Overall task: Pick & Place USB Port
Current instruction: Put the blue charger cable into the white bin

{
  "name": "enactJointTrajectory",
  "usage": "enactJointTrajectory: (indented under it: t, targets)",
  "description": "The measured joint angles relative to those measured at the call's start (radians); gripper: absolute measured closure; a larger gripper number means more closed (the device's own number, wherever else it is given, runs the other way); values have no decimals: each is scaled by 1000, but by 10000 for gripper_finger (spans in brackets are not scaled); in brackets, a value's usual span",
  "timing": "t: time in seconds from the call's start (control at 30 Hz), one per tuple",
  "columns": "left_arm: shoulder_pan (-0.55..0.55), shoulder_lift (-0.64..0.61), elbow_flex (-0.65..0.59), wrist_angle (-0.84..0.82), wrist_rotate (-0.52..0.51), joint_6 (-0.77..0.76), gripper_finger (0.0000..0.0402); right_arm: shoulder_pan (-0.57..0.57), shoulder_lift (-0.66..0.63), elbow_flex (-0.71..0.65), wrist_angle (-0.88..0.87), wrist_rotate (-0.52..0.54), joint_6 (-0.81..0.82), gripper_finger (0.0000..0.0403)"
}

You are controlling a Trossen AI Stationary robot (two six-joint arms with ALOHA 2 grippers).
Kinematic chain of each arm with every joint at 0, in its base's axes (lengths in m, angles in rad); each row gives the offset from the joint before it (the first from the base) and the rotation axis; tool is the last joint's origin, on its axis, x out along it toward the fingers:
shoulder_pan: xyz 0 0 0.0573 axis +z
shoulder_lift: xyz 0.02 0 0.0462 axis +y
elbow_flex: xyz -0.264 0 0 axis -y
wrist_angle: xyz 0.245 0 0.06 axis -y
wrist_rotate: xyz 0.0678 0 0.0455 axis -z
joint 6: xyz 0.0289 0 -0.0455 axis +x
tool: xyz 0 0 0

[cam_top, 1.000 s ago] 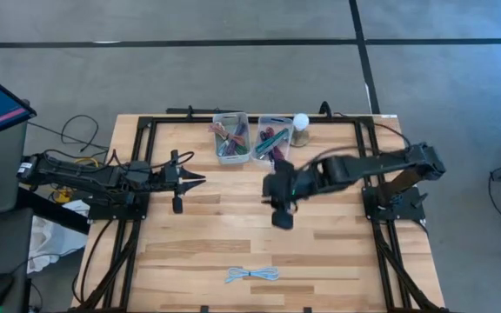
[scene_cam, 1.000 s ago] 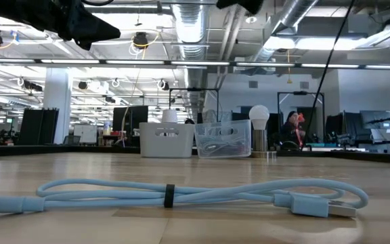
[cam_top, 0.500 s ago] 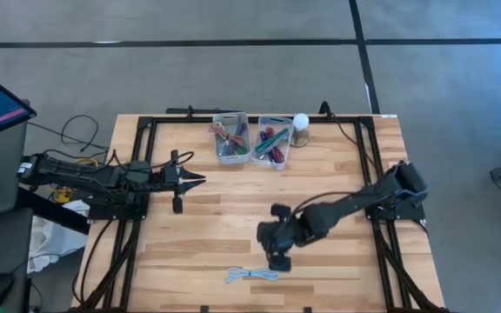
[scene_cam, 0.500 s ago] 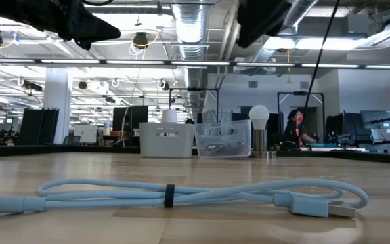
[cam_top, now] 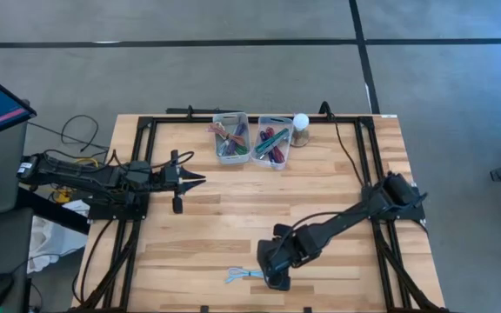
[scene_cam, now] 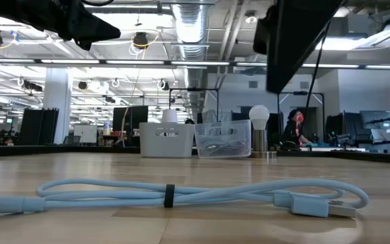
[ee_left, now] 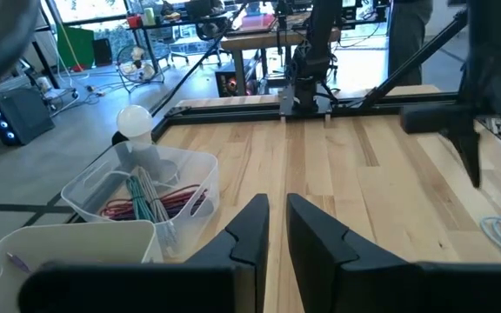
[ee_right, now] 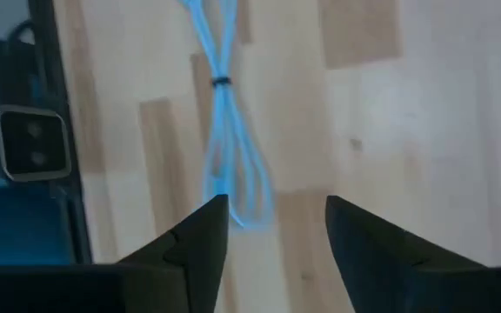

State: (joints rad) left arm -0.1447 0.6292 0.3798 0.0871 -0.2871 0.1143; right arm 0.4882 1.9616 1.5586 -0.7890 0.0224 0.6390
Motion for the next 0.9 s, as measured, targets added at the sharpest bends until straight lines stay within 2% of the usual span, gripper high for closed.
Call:
enactJointTrajectory:
  t: [0.3,0.6,0.9]
  targets:
    - [0,5,0,-2,0,0,357,28,55,1,134,-1,50,223]
    - [0,19,0,1,0,0,357,41,86,1,169,3,78,247]
    - [0,19,0,2,0,0,357,42,127,1,176,3,71,249]
